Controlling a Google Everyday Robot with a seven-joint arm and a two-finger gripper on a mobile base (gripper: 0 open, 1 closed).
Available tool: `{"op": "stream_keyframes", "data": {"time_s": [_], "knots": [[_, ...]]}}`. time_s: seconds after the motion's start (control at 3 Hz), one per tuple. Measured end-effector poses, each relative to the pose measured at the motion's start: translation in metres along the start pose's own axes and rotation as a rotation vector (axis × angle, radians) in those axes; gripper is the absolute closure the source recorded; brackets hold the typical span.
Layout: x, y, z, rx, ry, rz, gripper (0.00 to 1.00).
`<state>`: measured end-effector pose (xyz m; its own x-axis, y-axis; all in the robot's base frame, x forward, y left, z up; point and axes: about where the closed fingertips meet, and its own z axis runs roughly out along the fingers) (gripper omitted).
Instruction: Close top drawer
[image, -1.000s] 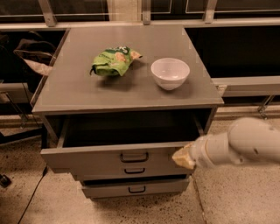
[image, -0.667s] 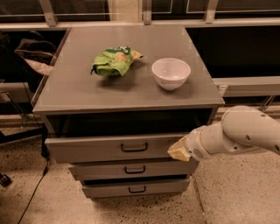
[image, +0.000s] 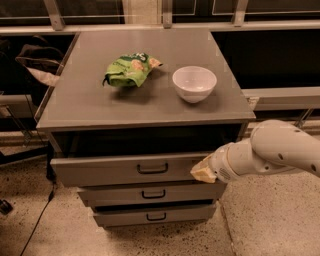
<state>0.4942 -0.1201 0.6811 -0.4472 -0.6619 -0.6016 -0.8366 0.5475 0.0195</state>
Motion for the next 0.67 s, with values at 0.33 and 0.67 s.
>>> {"op": "stream_keyframes", "data": {"time_s": [0.33,0.67], "knots": [[-0.0113,-0.0241,0.0037,0.040,-0.004,0.008,1.00],[-0.0156,-0.0331,0.0029,0.059,-0.003,0.009,0.97]]}}
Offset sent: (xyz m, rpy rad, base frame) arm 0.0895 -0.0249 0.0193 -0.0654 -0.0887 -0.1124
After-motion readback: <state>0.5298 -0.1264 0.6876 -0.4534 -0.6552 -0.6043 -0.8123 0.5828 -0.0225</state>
